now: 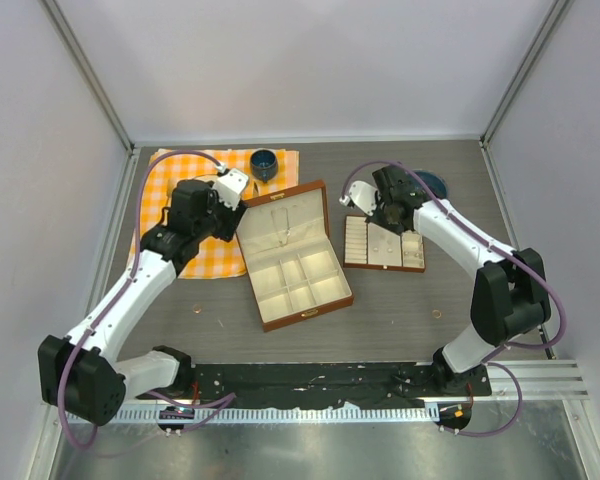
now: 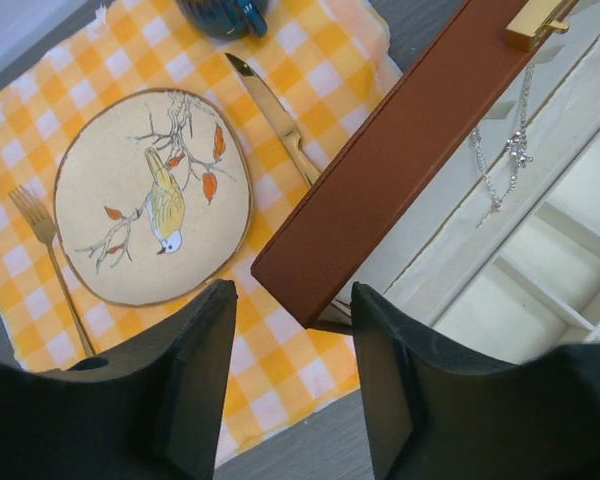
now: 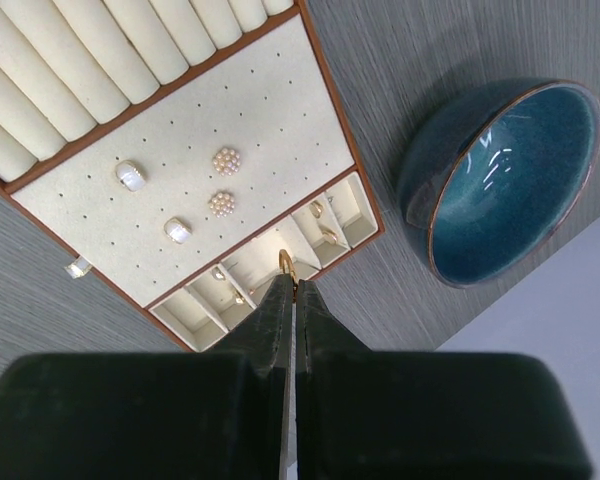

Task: Organize the mixed jewelry
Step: Adjust the jewelry box at the center of the board.

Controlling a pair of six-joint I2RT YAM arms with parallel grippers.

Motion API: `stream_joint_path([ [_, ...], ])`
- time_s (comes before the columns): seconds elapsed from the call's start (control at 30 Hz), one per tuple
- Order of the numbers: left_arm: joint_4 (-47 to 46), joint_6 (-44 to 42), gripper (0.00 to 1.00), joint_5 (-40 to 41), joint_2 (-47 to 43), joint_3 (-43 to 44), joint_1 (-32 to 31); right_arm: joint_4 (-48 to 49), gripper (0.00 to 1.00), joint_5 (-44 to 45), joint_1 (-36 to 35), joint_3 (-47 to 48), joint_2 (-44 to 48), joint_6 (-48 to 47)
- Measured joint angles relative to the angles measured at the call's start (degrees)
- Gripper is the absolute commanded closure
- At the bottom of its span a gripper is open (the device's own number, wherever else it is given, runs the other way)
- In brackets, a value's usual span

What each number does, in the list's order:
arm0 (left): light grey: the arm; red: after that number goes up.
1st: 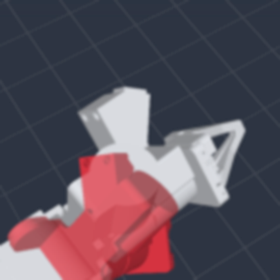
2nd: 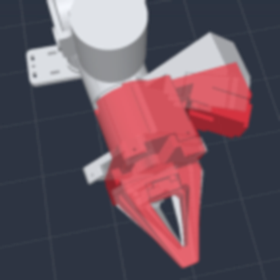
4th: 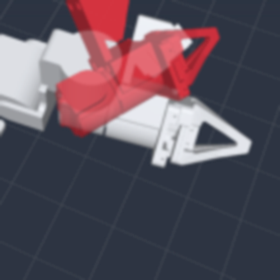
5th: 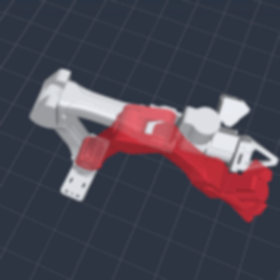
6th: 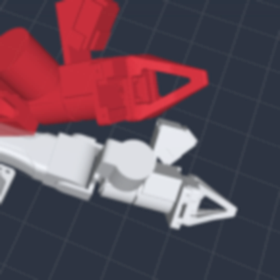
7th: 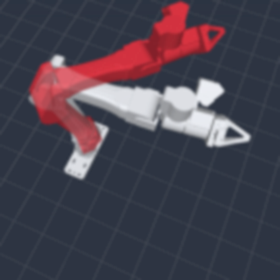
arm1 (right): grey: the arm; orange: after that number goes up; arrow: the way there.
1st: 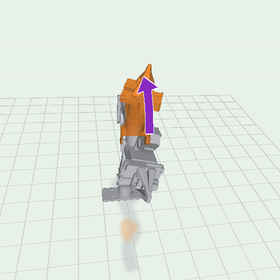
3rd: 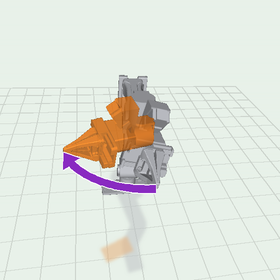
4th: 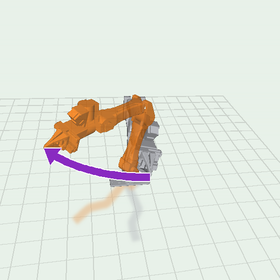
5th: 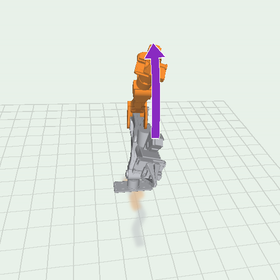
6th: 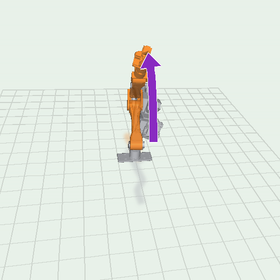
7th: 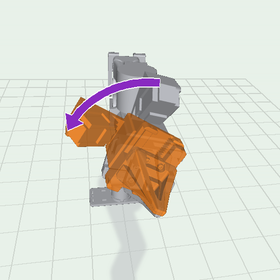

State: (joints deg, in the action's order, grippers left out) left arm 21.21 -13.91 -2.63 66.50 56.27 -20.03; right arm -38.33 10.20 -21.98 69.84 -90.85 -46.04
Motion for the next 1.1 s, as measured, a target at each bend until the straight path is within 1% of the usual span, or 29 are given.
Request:
stream_joint_path([
  [0.03,-0.83,0.24,0.55,-0.13,0.20,-0.24,0.02,0.20,0.99,-0.07,0.00,0.02,-0.09,0.15],
  [0.07,-1.49,0.48,0.60,-0.44,0.44,-0.48,0.04,0.44,0.99,-0.26,0.00,0.02,-0.33,0.39],
  [0.13,-2.56,0.68,0.67,-1.27,0.85,-1.03,0.02,0.74,0.99,-0.70,0.00,0.11,-1.05,0.98],
  [0.17,-3.17,0.68,0.73,-1.53,0.98,-1.46,0.02,0.87,0.99,-0.90,0.00,0.22,-1.46,1.27],
  [0.23,-4.81,1.33,0.80,-2.05,0.98,-2.21,0.20,1.25,0.99,-1.57,0.00,0.63,-2.67,1.95],
  [0.27,-5.81,1.55,0.87,-2.51,0.98,-2.62,0.28,1.46,0.99,-1.86,0.00,0.90,-3.26,2.27],
  [0.37,-8.33,1.95,0.93,-3.63,0.98,-3.28,0.28,2.54,0.99,-2.67,0.00,1.44,-4.74,3.02],
  [0.63,-9.84,0.85,0.94,-6.47,1.01,-3.32,0.31,4.13,0.99,-4.02,0.15,4.35,-7.91,3.78],
  [0.8,-9.92,1.16,0.94,-6.32,0.98,-3.37,0.28,3.45,0.99,-7.43,0.31,7.02,-9.60,3.98],
  [0.97,-11.54,3.72,0.96,-2.95,0.87,-4.48,0.15,0.94,0.99,-11.28,0.31,12.28,-13.16,3.89],
  [1.1,-11.56,6.08,0.97,0.28,0.46,-4.79,-0.20,-0.61,0.99,-13.09,0.20,14.36,-15.08,3.72],
])
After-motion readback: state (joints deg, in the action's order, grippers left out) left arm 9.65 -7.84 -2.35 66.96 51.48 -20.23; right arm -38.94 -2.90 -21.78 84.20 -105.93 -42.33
